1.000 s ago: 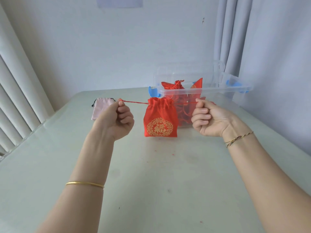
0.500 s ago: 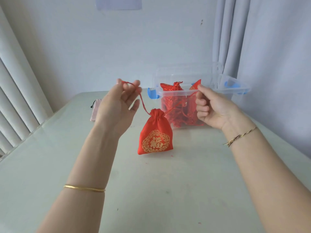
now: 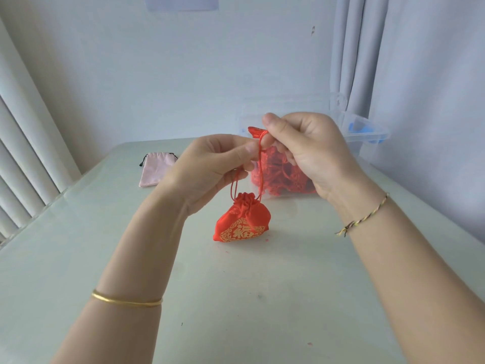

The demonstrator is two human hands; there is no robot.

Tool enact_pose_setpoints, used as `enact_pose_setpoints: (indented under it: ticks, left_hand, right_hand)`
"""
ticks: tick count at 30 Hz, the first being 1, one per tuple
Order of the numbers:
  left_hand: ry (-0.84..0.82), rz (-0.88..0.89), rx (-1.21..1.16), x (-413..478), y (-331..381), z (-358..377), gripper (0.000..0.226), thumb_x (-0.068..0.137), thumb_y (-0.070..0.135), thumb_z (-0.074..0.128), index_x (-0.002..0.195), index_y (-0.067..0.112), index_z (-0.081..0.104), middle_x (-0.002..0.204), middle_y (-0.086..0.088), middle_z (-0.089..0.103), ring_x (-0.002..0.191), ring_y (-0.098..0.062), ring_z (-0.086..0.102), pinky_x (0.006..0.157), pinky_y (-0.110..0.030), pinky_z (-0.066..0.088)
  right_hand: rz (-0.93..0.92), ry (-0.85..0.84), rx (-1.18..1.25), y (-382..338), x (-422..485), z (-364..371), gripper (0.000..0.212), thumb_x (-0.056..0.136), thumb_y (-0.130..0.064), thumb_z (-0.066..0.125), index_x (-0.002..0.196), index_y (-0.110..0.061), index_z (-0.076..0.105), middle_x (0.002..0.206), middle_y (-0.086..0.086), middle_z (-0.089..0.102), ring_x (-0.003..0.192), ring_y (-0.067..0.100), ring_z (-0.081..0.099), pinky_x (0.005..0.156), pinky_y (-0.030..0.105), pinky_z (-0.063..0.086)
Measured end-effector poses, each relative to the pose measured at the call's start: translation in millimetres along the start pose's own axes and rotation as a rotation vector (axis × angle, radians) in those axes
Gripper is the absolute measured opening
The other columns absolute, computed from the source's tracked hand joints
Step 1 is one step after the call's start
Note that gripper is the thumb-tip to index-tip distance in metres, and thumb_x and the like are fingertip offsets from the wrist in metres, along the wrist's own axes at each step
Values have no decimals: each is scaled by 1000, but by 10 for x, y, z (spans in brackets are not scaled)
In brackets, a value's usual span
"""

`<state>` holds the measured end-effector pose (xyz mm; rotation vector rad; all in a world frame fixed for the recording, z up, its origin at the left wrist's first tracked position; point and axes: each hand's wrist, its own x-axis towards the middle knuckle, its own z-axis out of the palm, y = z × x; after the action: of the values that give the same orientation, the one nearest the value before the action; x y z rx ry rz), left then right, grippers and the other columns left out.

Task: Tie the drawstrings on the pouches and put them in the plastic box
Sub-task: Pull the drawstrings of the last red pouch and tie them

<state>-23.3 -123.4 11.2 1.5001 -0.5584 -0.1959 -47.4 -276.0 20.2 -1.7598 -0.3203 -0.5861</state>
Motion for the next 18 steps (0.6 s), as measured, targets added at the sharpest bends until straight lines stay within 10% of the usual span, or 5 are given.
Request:
enact_pose_setpoints:
  ticks: [18]
  left_hand:
    - [160,46,-78,15,19,2,9,86,2,57,81,7,62,69,-5,66,60,-7,63,56,-15,51]
  right_hand:
    - [222,-252,-37,93,16,-37,35,97,-23,45,63,-13,49,58,0,45,46,9,43,48,23,34]
